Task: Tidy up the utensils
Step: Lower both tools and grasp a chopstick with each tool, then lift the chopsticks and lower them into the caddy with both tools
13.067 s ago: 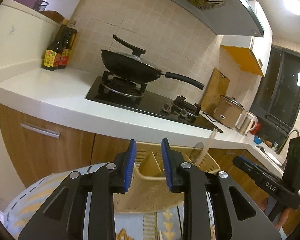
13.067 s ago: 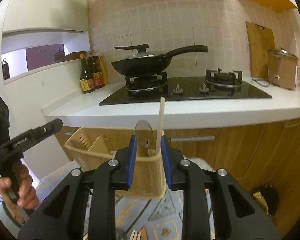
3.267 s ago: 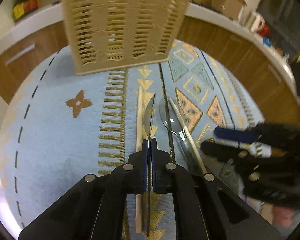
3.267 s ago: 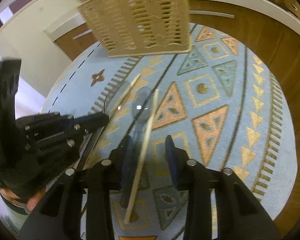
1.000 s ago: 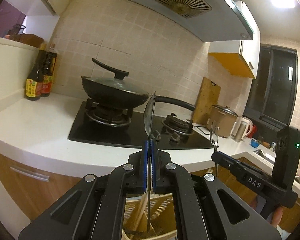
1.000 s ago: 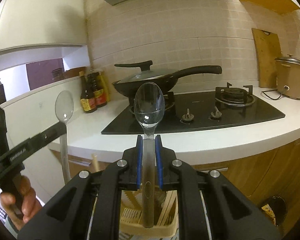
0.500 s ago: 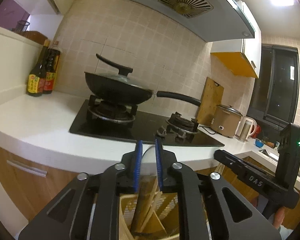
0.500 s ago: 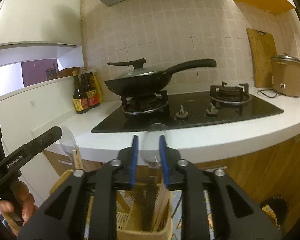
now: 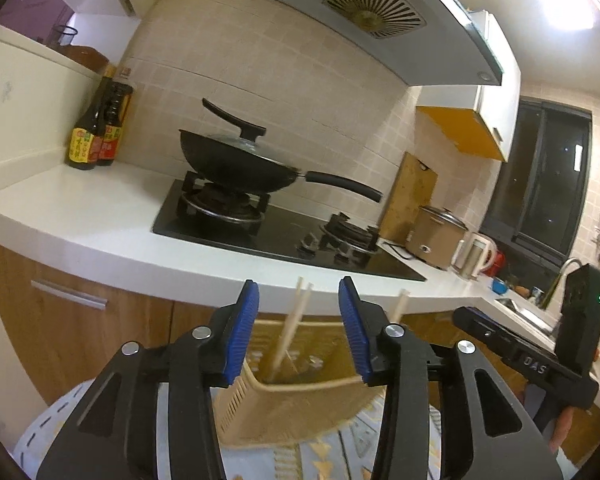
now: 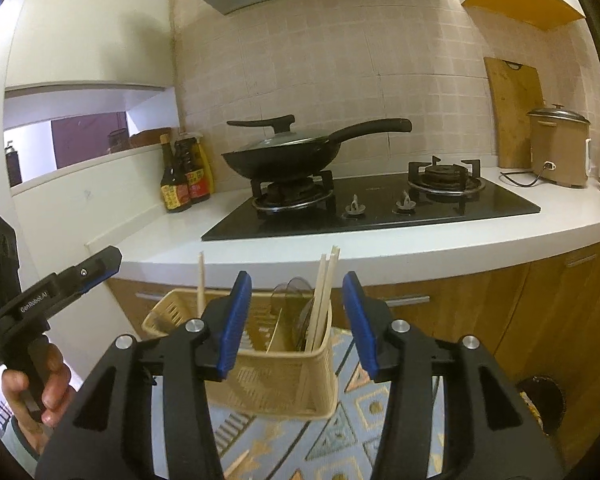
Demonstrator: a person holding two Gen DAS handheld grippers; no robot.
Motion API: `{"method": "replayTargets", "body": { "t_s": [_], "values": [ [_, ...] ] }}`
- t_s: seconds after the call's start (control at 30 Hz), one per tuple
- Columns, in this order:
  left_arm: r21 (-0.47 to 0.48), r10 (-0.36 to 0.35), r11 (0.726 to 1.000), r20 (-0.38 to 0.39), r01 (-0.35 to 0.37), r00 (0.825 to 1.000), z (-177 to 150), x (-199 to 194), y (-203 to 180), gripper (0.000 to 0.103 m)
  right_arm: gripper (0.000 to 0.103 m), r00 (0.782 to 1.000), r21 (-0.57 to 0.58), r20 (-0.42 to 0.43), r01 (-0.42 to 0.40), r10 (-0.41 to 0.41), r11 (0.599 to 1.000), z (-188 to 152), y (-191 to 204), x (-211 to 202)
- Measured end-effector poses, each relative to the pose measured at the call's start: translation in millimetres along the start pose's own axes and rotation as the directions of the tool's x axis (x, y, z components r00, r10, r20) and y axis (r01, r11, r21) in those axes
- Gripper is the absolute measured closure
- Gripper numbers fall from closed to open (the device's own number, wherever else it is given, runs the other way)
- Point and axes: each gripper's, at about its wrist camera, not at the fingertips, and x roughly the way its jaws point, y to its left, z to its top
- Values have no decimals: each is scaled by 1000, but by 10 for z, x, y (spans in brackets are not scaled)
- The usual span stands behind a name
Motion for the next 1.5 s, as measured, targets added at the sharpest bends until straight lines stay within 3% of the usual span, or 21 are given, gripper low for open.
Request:
{"method": "replayTargets", "body": {
  "t_s": [0.07, 0.17, 0.23, 0.3, 0.4, 0.43, 0.5, 0.67, 0.77, 0.9, 1.07, 1.23, 1.33, 1.43, 1.5],
  "values": [
    [3, -8, 1000, -32, 8, 999, -31, -110, -64, 53, 59, 999, -20, -47, 10, -11, 1000, -18, 48, -67],
    [18, -13, 1000, -150, 16, 989, -170, -197, -158, 50, 58, 985, -66, -162, 41, -52, 997, -132, 144, -131],
    [30, 10, 1000, -228, -3, 974, -324, -228, -208, 50, 58, 958, -89, -276, 51, -74, 995, -287, 198, -117],
    [42, 35, 999, -316, -22, 948, -501, -220, -244, 50, 58, 912, -89, -402, 45, -77, 995, -514, 220, -64],
    [79, 78, 996, -473, -46, 878, -862, -154, -314, 50, 58, 841, -89, -536, 28, -72, 996, -888, 258, -5],
    [91, 89, 995, -525, -49, 846, -1022, -127, -341, 50, 58, 822, -90, -565, 25, -71, 996, -993, 271, 7],
    [102, 94, 994, -578, -43, 811, -1234, -100, -359, 51, 60, 782, -80, -620, 11, -58, 997, -1213, 292, 20],
    [125, 112, 991, -666, -37, 737, -1578, 10, -393, 65, 69, 722, -93, -690, -24, -48, 995, -1537, 405, -28],
    [168, 148, 985, -688, -43, 710, -1709, 61, -433, 72, 74, 695, -111, -717, -44, -49, 993, -1655, 468, -57],
    [176, 160, 983, -704, -48, 692, -1761, 120, -465, 73, 82, 674, -128, -736, -49, -61, 991, -1799, 524, -54],
    [240, 217, 969, -717, -57, 663, -1844, 202, -553, 79, 85, 674, -150, -734, -50, -77, 987, -1813, 552, -50],
    [285, 253, 956, -705, -62, 663, -1869, 228, -611, 80, 85, 679, -166, -730, -56, -85, 985, -1817, 558, -41],
    [318, 283, 946, -694, -70, 662, -1883, 256, -634, 85, 86, 686, -174, -723, -58, -88, 983, -1820, 557, -44],
    [357, 319, 930, -679, -82, 661, -1903, 262, -657, 92, 99, 697, -174, -711, -48, -92, 983, -1828, 552, -76],
    [381, 344, 920, -669, -94, 659, -1916, 287, -674, 99, 99, 702, -156, -707, -33, -88, 987, -1831, 522, -87]
  ]
}}
